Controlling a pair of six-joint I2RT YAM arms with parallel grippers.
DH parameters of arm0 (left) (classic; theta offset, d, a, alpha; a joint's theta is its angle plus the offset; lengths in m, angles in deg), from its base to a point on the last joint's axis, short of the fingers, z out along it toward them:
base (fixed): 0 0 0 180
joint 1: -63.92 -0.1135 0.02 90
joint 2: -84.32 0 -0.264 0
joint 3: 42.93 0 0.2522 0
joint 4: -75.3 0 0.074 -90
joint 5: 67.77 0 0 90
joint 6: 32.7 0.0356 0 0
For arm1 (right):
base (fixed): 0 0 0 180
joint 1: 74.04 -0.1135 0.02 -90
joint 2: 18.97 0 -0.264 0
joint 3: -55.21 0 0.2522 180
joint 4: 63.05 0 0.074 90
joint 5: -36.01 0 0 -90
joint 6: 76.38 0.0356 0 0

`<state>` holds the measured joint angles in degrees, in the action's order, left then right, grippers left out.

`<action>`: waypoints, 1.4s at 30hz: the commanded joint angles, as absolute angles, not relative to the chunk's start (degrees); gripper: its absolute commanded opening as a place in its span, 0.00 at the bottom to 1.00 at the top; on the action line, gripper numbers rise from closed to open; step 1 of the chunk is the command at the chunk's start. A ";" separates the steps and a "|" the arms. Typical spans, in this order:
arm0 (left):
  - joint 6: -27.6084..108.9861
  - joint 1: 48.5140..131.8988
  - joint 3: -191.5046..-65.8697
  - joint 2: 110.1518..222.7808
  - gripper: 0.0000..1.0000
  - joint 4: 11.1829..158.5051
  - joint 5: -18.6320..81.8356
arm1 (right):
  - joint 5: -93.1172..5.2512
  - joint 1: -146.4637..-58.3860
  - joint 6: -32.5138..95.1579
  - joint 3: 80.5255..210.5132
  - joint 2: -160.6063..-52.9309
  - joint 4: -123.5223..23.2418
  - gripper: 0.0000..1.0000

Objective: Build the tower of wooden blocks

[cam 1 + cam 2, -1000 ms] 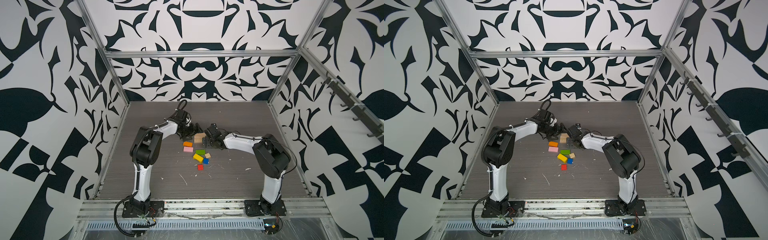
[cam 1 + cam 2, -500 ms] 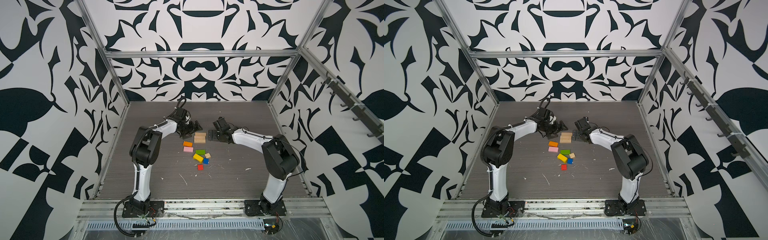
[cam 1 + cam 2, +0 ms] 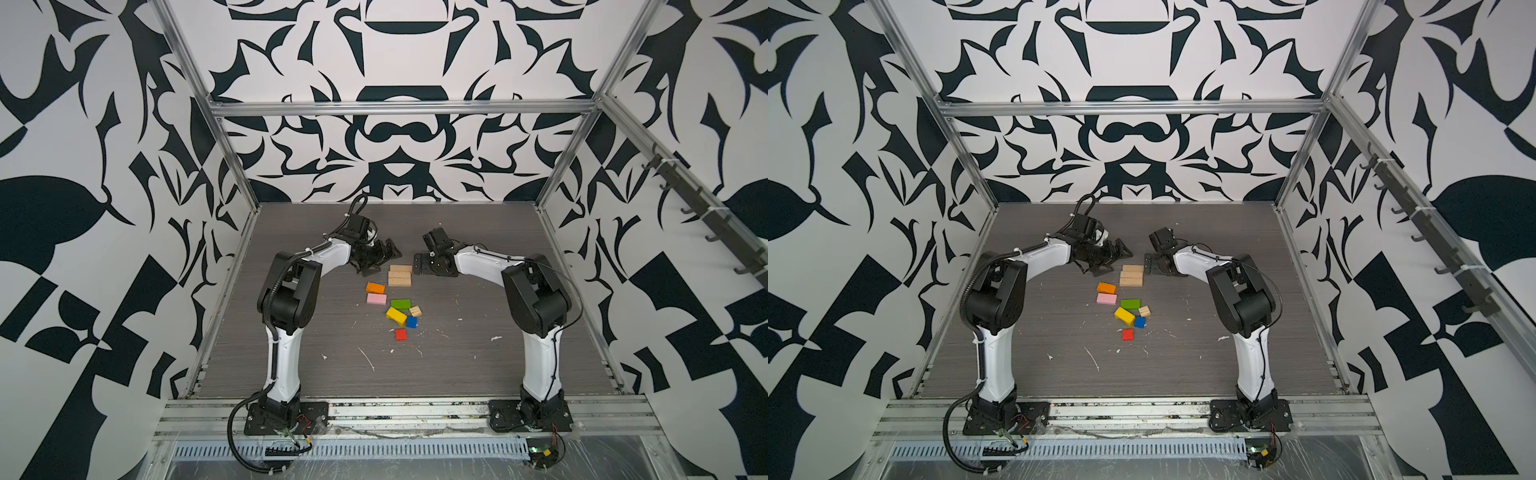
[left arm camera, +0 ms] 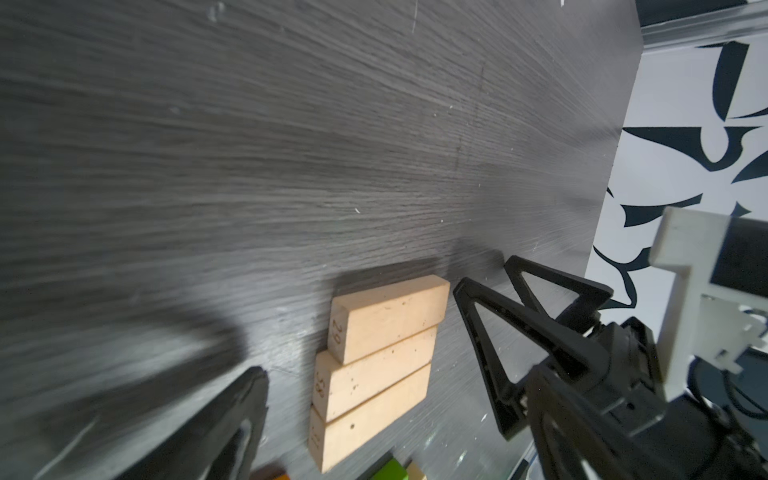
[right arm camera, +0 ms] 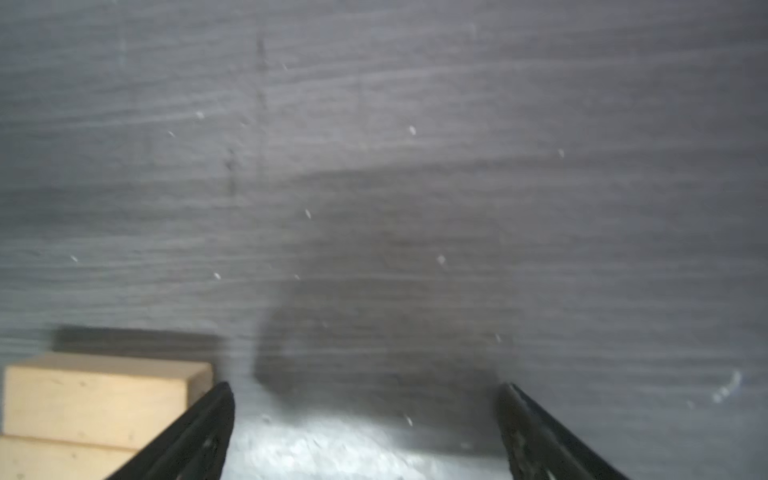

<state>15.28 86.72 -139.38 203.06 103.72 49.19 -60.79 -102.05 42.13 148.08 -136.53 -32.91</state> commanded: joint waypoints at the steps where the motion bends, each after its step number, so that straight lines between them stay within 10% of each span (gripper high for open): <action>1: 14.68 86.36 -138.60 202.73 1.00 102.69 50.49 | -60.53 -102.23 41.14 150.42 -136.62 -32.09 1.00; 42: 13.30 86.48 -139.39 204.94 1.00 101.46 52.90 | -60.67 -103.83 39.82 152.59 -139.89 -29.95 1.00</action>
